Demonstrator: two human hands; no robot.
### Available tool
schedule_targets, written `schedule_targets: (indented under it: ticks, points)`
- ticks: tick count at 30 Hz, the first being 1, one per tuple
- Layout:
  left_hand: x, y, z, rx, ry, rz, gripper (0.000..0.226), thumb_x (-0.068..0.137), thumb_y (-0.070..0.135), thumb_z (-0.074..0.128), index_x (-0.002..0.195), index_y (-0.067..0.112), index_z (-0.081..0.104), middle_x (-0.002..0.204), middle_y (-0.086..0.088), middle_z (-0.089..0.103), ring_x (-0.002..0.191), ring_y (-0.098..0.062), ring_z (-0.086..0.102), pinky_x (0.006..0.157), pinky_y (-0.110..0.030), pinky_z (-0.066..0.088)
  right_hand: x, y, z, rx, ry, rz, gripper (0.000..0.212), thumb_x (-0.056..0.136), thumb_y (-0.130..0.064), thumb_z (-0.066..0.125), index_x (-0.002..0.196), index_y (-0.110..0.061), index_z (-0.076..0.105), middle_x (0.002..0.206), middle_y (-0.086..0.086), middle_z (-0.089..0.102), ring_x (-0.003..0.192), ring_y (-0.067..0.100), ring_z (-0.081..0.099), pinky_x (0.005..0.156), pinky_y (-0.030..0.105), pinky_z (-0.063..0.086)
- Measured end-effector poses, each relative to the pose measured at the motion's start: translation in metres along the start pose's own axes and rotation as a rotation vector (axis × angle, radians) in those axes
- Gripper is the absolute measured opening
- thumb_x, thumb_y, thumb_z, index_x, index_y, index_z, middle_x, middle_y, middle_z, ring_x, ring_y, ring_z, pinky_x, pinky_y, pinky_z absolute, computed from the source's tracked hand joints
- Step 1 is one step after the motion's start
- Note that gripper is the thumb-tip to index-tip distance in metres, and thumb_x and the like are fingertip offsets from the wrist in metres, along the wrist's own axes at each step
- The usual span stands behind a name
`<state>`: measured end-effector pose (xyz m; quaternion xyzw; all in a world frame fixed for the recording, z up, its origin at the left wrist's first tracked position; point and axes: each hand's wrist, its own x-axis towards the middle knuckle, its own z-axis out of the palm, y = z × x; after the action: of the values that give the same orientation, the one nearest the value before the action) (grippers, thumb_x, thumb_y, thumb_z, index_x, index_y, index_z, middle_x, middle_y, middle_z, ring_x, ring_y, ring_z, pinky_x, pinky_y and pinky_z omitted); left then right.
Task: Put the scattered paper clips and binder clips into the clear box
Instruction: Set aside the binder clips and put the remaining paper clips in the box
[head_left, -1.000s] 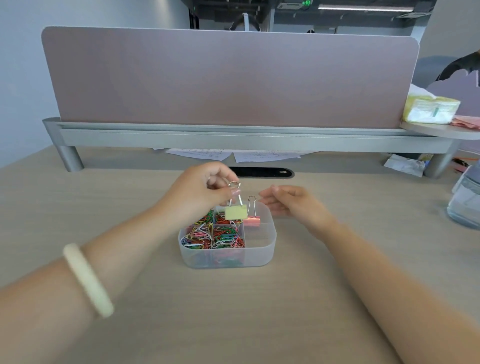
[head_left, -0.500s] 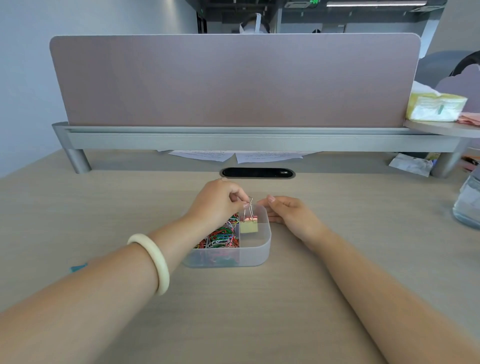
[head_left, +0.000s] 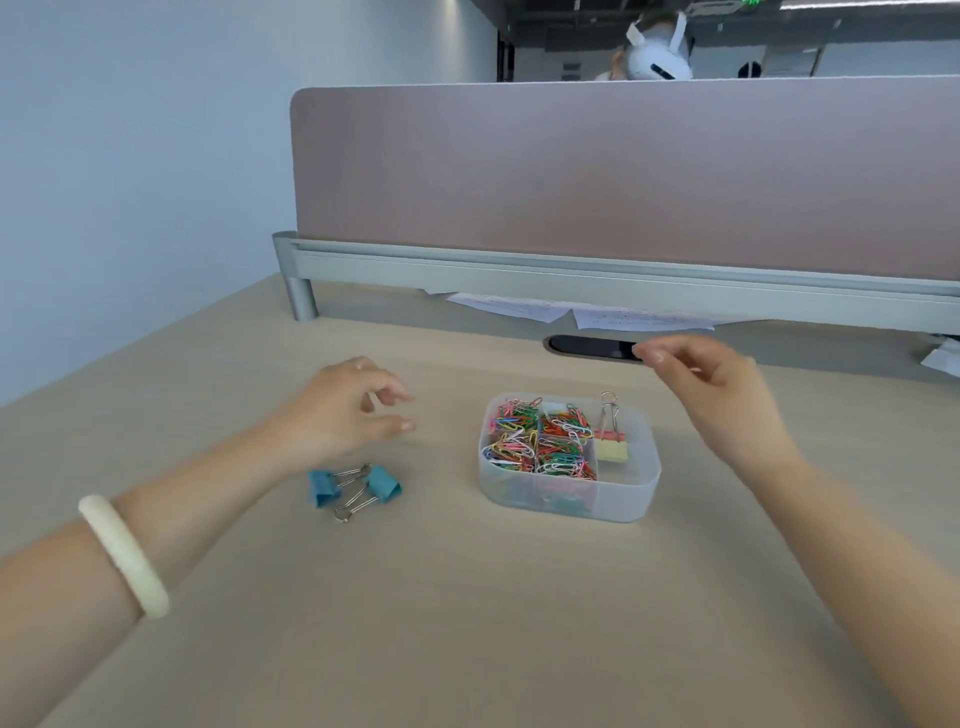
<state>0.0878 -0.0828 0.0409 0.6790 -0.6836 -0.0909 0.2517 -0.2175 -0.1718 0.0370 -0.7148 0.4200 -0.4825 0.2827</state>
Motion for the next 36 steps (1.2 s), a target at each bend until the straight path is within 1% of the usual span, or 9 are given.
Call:
schedule_targets:
  ticks: [5, 7, 9, 14, 20, 23, 28, 32, 36]
  points:
    - [-0.041, -0.051, -0.006, 0.089, -0.237, -0.058, 0.037, 0.068, 0.040, 0.074, 0.102, 0.029, 0.066, 0.096, 0.016, 0.050, 0.100, 0.001, 0.043, 0.089, -0.022, 0.035, -0.018, -0.043, 0.050, -0.322, -0.187, -0.279, 0.009, 0.081, -0.024, 0.066, 0.089, -0.023, 0.069, 0.091, -0.014, 0.064, 0.093, 0.007, 0.050, 0.086, 0.008, 0.033]
    - [-0.045, -0.055, -0.006, 0.092, -0.251, -0.016, 0.032, 0.068, 0.037, 0.072, 0.098, 0.028, 0.068, 0.089, 0.018, 0.051, 0.095, 0.005, 0.043, 0.083, -0.018, 0.036, -0.026, -0.052, 0.077, -0.432, -0.304, -0.398, 0.012, 0.077, -0.031, 0.067, 0.087, -0.024, 0.070, 0.090, -0.010, 0.067, 0.093, 0.015, 0.052, 0.090, 0.025, 0.040]
    - [-0.046, -0.059, -0.005, 0.107, -0.221, -0.002, 0.023, 0.074, 0.025, 0.072, 0.097, 0.025, 0.068, 0.090, 0.007, 0.054, 0.087, 0.003, 0.047, 0.075, -0.012, 0.036, -0.033, -0.062, 0.101, -0.512, -0.431, -0.504, 0.022, 0.074, -0.038, 0.064, 0.091, -0.025, 0.069, 0.094, -0.007, 0.069, 0.096, 0.020, 0.056, 0.088, 0.039, 0.041]
    - [-0.048, -0.069, -0.003, -0.002, -0.076, -0.066, 0.021, 0.072, 0.021, 0.074, 0.079, 0.037, 0.063, 0.088, 0.000, 0.057, 0.073, -0.008, 0.055, 0.064, -0.016, 0.039, -0.039, -0.080, 0.151, -0.600, -0.692, -0.564, 0.039, 0.078, -0.030, 0.068, 0.115, -0.018, 0.060, 0.117, 0.001, 0.061, 0.112, 0.020, 0.049, 0.094, 0.033, 0.034]
    - [-0.057, -0.082, -0.003, -0.486, 0.238, -0.348, 0.027, 0.079, 0.018, 0.067, 0.105, 0.013, 0.064, 0.085, -0.004, 0.058, 0.073, -0.019, 0.058, 0.077, -0.031, 0.048, -0.037, -0.080, 0.180, -0.676, -0.839, -0.442, 0.043, 0.079, -0.029, 0.067, 0.118, -0.014, 0.056, 0.121, 0.004, 0.057, 0.114, 0.022, 0.047, 0.094, 0.033, 0.037]
    - [-0.062, -0.080, -0.008, -0.813, 0.223, -0.452, 0.013, 0.085, 0.017, 0.059, 0.095, 0.016, 0.067, 0.091, -0.005, 0.064, 0.073, -0.015, 0.059, 0.073, -0.023, 0.052, -0.034, -0.080, 0.185, -0.673, -0.861, -0.396, 0.036, 0.080, -0.026, 0.066, 0.113, -0.013, 0.060, 0.116, 0.005, 0.057, 0.109, 0.022, 0.050, 0.085, 0.030, 0.036]
    - [-0.065, -0.075, -0.010, -1.211, 0.116, -0.541, 0.021, 0.092, 0.016, 0.044, 0.099, 0.008, 0.062, 0.098, -0.016, 0.068, 0.083, -0.021, 0.062, 0.070, -0.025, 0.056, -0.029, -0.086, 0.187, -0.753, -0.868, -0.432, 0.035, 0.081, -0.028, 0.064, 0.112, -0.012, 0.060, 0.110, 0.008, 0.054, 0.103, 0.022, 0.051, 0.073, 0.028, 0.033]
    - [-0.066, -0.076, -0.012, -1.313, 0.073, -0.514, 0.026, 0.092, 0.012, 0.039, 0.110, 0.007, 0.058, 0.087, -0.016, 0.073, 0.080, -0.025, 0.068, 0.064, -0.026, 0.059, -0.020, -0.096, 0.163, -0.537, -0.655, -0.334, 0.034, 0.078, -0.022, 0.067, 0.111, -0.018, 0.063, 0.102, 0.006, 0.054, 0.086, 0.013, 0.050, 0.080, 0.025, 0.040]
    - [-0.068, -0.072, -0.008, -1.250, 0.020, -0.471, 0.026, 0.093, 0.011, 0.039, 0.109, 0.008, 0.059, 0.079, -0.012, 0.073, 0.069, -0.020, 0.070, 0.057, -0.023, 0.057, -0.009, -0.098, 0.121, -0.332, -0.496, -0.137, 0.016, 0.072, -0.025, 0.075, 0.079, -0.012, 0.069, 0.093, 0.010, 0.062, 0.071, 0.013, 0.055, 0.076, 0.027, 0.048]
